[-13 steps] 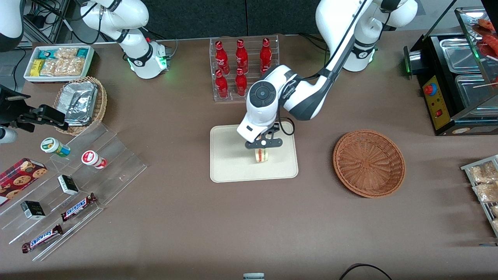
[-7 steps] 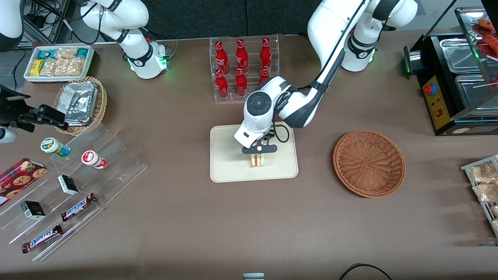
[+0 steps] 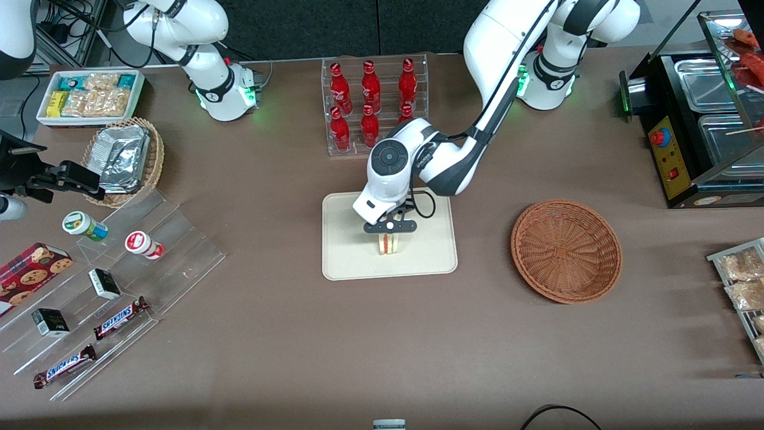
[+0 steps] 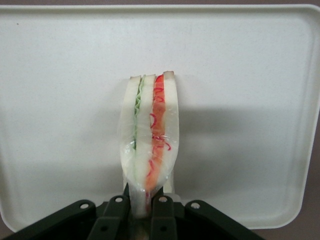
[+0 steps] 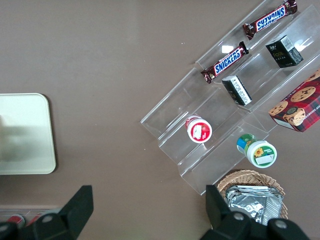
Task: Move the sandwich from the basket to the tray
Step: 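Lower the sandwich onto the cream tray and open the left gripper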
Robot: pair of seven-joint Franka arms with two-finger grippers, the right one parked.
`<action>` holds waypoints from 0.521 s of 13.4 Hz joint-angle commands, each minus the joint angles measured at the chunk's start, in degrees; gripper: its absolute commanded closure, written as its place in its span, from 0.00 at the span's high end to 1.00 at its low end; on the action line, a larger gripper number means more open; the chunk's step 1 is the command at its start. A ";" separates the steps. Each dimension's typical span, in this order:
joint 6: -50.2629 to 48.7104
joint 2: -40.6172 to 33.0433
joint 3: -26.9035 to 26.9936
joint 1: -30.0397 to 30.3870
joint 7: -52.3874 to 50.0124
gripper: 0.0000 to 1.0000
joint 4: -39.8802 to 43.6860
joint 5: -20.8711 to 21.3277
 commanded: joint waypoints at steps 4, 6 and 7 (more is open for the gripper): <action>-0.48 0.96 0.91 -0.46 -0.04 0.99 1.64 -0.87; -3.54 -0.79 0.91 -0.28 -0.30 1.00 1.98 -1.05; -5.83 -2.89 1.00 -0.02 -0.56 1.00 1.99 -1.14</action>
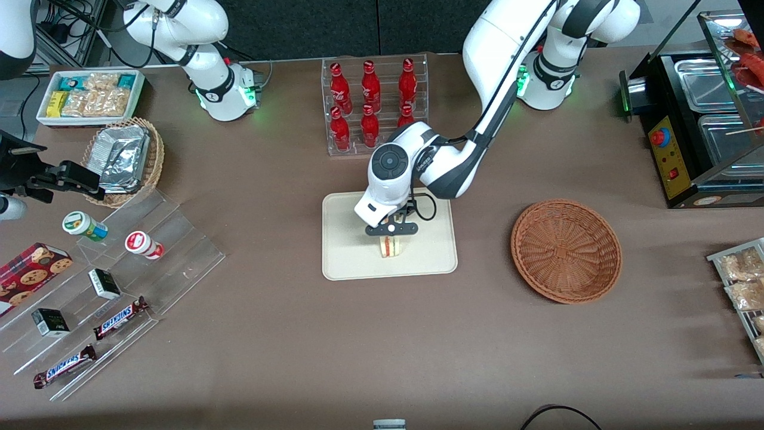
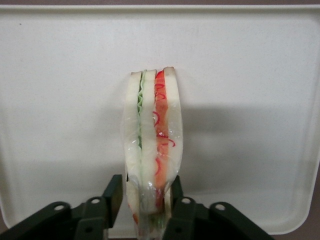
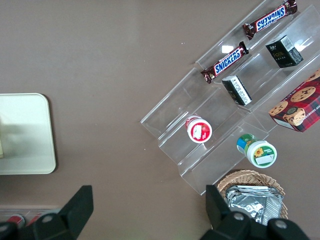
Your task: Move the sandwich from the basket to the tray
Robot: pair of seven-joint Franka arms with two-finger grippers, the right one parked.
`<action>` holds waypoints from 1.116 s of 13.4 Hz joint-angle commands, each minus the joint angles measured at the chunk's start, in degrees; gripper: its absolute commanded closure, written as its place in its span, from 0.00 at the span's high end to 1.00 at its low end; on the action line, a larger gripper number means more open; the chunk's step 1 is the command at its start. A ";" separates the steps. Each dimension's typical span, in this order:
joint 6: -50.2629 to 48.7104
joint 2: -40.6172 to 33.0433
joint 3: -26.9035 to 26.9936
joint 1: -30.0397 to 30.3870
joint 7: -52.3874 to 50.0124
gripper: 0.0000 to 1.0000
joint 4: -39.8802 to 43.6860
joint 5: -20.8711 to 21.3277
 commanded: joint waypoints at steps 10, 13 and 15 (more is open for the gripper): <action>-36.92 -30.70 2.14 12.76 -2.77 1.00 0.68 -0.33; -42.65 -35.03 2.32 19.88 10.22 1.00 0.59 0.55; -44.14 -36.35 2.41 24.64 17.52 1.00 0.59 0.55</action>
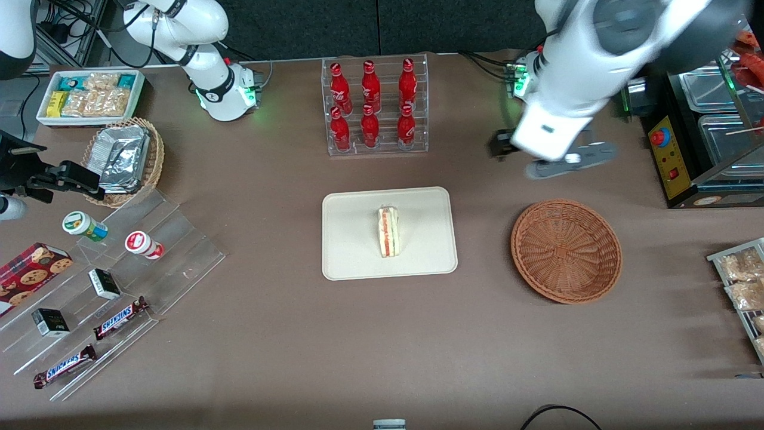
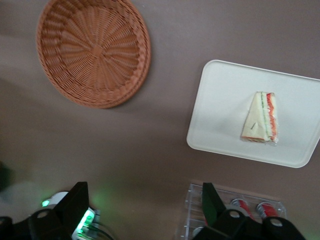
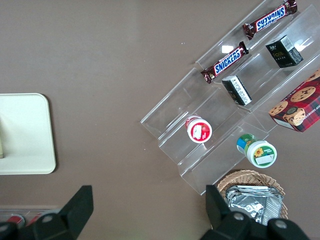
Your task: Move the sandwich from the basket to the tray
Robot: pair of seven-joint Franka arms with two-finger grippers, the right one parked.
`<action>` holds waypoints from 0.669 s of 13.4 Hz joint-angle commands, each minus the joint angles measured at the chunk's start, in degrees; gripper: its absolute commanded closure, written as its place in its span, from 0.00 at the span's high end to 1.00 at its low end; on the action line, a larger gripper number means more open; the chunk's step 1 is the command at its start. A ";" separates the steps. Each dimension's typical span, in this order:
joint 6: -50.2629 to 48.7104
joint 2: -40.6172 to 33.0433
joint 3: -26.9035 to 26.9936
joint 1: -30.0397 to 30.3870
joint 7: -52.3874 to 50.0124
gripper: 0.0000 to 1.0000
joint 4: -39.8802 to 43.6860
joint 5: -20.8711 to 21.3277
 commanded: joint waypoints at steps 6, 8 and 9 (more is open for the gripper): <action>-4.49 -4.43 -0.45 19.00 32.09 1.00 -1.88 0.50; -3.88 -4.43 -0.37 20.77 33.80 1.00 -1.88 0.58; -3.70 -3.99 -0.45 20.69 33.72 1.00 -1.45 0.67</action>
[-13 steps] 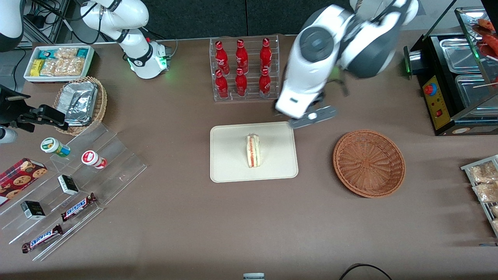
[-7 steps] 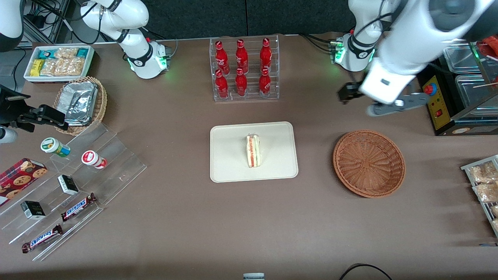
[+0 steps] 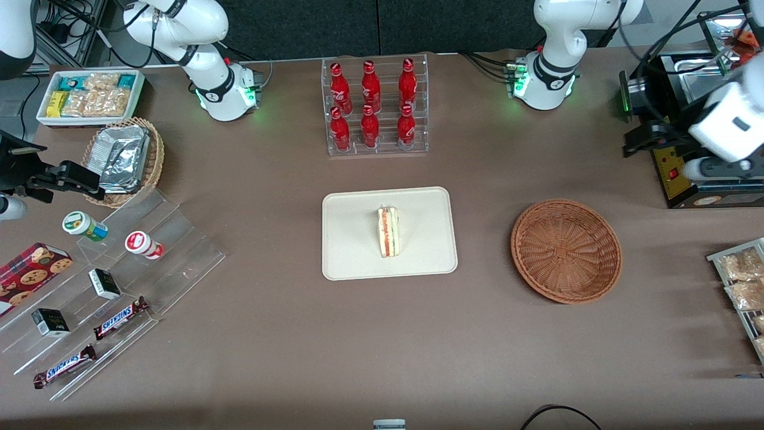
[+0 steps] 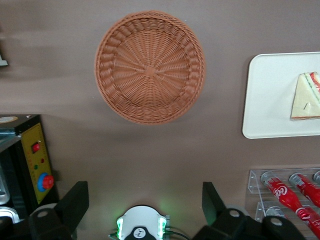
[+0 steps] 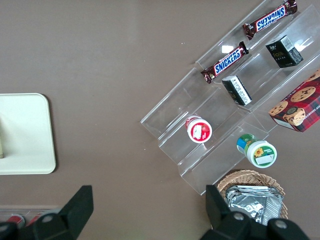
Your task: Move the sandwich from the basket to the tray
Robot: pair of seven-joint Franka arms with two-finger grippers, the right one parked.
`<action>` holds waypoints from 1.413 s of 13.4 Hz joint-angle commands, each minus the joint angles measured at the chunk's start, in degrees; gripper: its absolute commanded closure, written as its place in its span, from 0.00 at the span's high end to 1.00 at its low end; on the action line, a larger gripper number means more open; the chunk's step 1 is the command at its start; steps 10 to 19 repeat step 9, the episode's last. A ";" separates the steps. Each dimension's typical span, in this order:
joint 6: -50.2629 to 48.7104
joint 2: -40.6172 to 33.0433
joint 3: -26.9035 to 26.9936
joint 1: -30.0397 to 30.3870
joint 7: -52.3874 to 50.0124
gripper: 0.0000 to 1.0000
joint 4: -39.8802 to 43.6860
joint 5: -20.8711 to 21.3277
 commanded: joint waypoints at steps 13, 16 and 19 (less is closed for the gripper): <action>0.15 0.15 -1.29 -0.54 0.22 1.00 1.05 3.42; 0.15 0.15 -1.29 -0.54 0.22 1.00 1.05 3.42; 0.15 0.15 -1.29 -0.54 0.22 1.00 1.05 3.42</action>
